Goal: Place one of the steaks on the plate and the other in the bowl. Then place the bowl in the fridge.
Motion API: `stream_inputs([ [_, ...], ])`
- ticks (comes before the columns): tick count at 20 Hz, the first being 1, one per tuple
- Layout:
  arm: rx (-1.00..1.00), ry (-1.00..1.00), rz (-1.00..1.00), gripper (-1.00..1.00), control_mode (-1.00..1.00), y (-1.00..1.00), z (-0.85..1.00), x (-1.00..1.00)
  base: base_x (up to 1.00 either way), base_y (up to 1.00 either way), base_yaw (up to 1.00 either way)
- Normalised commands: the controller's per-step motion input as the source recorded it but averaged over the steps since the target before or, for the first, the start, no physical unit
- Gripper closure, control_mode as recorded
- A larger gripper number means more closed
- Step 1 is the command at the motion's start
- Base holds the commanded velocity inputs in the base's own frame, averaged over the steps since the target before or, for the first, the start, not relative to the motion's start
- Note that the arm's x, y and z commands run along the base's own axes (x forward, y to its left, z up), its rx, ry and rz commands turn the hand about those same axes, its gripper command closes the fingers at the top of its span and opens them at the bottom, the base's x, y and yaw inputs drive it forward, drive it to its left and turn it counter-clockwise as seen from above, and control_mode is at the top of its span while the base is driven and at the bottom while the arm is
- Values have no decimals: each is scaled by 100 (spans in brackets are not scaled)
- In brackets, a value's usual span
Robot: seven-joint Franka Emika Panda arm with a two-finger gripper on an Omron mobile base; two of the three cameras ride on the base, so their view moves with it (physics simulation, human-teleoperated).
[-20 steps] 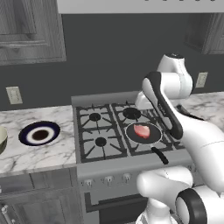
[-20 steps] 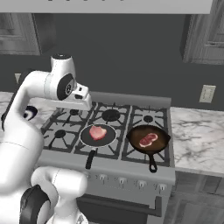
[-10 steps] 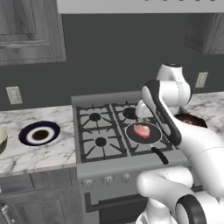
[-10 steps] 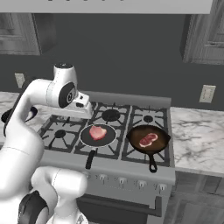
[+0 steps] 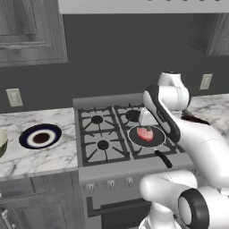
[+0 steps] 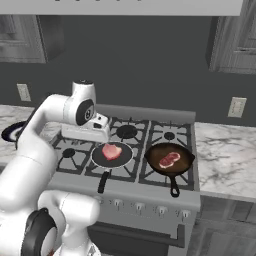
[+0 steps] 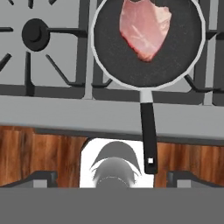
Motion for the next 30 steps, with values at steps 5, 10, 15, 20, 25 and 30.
stream_inputs([
  [5,0,5,0,-100,-100,-14,-34,17,0,0,0],
  [10,0,1,0,-100,-100,-1,-33,22,0,0,0],
  [15,0,2,0,-100,-100,0,-23,31,0,0,0],
  [20,0,7,0,-100,-100,0,-13,43,0,0,0],
  [25,0,4,0,-100,-100,0,-22,45,0,0,0],
  [30,0,5,0,-100,-100,0,-29,39,0,0,0],
])
